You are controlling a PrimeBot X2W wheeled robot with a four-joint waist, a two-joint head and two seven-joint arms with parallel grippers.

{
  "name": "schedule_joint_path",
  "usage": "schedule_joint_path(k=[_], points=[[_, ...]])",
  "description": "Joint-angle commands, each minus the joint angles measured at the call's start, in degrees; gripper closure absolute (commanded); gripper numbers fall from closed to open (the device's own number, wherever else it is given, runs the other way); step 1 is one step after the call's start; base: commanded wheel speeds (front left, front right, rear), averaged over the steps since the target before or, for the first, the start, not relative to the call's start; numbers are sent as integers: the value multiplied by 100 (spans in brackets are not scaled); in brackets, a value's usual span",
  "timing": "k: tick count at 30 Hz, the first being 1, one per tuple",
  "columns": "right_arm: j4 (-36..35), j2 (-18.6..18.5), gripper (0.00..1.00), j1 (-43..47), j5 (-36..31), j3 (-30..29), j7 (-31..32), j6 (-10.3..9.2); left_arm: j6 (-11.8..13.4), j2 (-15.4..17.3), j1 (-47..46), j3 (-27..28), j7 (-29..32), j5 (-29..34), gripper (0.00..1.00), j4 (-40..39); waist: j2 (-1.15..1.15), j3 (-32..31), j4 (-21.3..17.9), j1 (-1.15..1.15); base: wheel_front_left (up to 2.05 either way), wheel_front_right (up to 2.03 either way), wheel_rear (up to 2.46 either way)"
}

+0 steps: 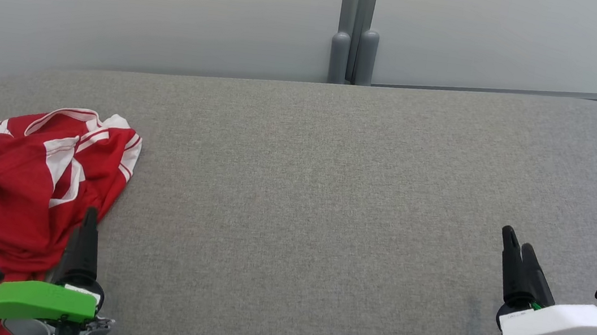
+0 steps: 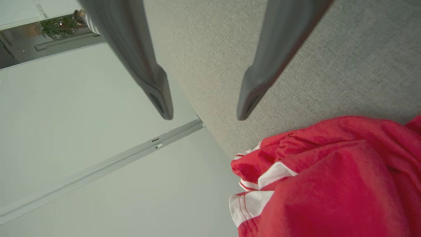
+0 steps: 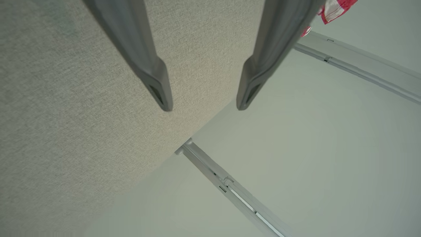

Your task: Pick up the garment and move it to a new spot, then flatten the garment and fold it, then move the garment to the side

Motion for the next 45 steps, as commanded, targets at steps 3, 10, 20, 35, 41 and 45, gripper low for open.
schedule_joint_path(k=[3, 10, 20, 35, 41, 45], points=[[-157, -56, 0, -37, -471, 42, -103, 3, -22, 97, -50, -23, -93, 522, 0, -66, 13, 5, 4, 0, 0, 0, 0], [-200, -97, 0, 15, -1160, 141, -232, 3, -24, 148, -42, 8, -231, 1440, 0, -114, 15, 20, 1, 0, 0, 0, 0], [-83, -147, 0, 64, -1965, 206, -409, 4, -27, 197, 46, -21, -412, 2406, 0, -37, 19, 28, -18, 0, 0, 0, 0], [156, -156, 0, 164, -2876, 147, -623, 4, -28, 329, 118, -130, -640, 3405, 0, 99, 23, 13, 24, 0, 0, 0, 0], [227, -125, 0, 184, -3129, 137, -714, 4, -30, 344, 125, -128, -727, 3745, 0, 136, 25, 10, 40, 0, 0, 0, 0], [232, -125, 0, 186, -3314, 156, -766, 5, -31, 349, 116, -138, -786, 3947, 0, 167, 27, 13, 48, 0, 0, 0, 0]])
